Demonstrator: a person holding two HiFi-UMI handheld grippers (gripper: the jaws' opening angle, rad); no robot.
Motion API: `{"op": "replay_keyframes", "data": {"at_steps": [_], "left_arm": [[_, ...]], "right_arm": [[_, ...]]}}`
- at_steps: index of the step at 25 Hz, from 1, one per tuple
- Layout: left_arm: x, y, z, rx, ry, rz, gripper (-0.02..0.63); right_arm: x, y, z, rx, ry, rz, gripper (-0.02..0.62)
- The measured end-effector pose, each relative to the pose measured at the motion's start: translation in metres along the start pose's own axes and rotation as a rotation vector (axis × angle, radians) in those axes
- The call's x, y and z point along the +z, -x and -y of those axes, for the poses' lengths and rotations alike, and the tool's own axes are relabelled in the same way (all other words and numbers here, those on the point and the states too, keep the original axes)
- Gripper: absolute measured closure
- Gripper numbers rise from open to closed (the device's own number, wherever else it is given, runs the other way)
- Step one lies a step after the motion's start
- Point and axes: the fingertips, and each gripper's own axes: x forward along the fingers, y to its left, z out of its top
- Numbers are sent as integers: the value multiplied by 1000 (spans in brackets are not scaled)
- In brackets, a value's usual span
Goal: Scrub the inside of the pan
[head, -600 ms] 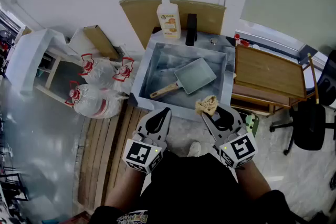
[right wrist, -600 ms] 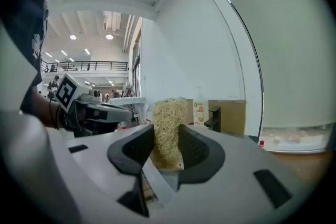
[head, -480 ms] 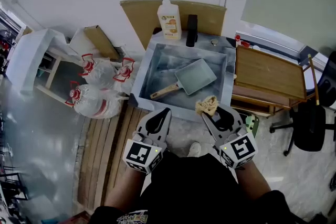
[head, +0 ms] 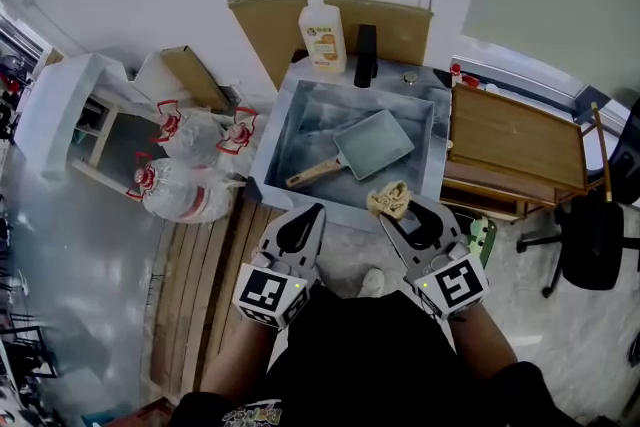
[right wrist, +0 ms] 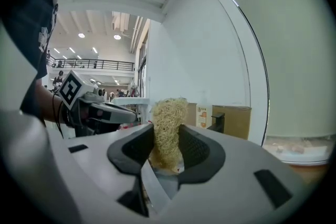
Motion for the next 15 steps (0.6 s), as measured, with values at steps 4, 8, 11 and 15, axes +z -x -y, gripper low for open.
{"op": "replay_keyframes", "data": {"at_steps": [4,8,11,15], "left_arm": [[1,-4,1,7,-5,-29,598],[3,-7,2,9,-24,-36,598],[7,-10,2,16,-32,-53,598],[16,-17,-2,14,-69,-20,598]], "right_arm": [[3,-2,8,5,0,11,445],[6,-2,18,2,-3,18,445],[9,-3,24,2,-8,29,445],[8,-5,33,-9,-39,28,445]]}}
